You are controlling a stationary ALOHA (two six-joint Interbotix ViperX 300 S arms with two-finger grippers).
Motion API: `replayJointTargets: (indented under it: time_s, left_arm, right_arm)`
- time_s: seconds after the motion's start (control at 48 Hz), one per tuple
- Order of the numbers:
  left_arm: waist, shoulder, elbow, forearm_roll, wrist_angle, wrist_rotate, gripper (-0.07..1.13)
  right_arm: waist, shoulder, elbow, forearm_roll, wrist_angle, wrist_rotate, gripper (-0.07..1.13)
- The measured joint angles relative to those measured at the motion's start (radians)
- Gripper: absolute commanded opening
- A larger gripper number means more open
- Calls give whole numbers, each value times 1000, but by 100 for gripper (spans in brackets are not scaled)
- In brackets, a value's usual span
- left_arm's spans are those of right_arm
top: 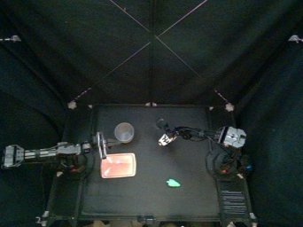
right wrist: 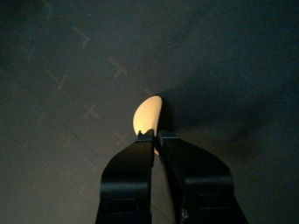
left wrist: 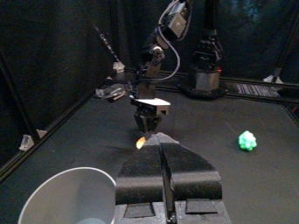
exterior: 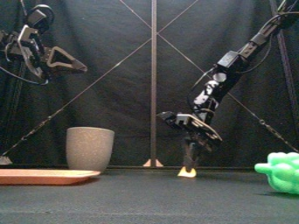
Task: Pick the chip then place it in the grey bowl
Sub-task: Place chip in the grey bowl
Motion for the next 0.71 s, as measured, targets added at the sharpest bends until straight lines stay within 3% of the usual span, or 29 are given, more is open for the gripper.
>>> replayJointTargets:
  time_s: [0.25,0.417,0.708]
  left_arm:
    - [2,0,0,0,0,0,-2]
    - [2,0,0,0,0,2,-2]
    - [2,0,0,0,2,0,-2]
  right_arm:
    - [112,-58,-124,-12,-3,-8,48]
    - [167,-40,-259,-34,-110,-11,48]
    - [172,152,-469,-114,-342,3,48]
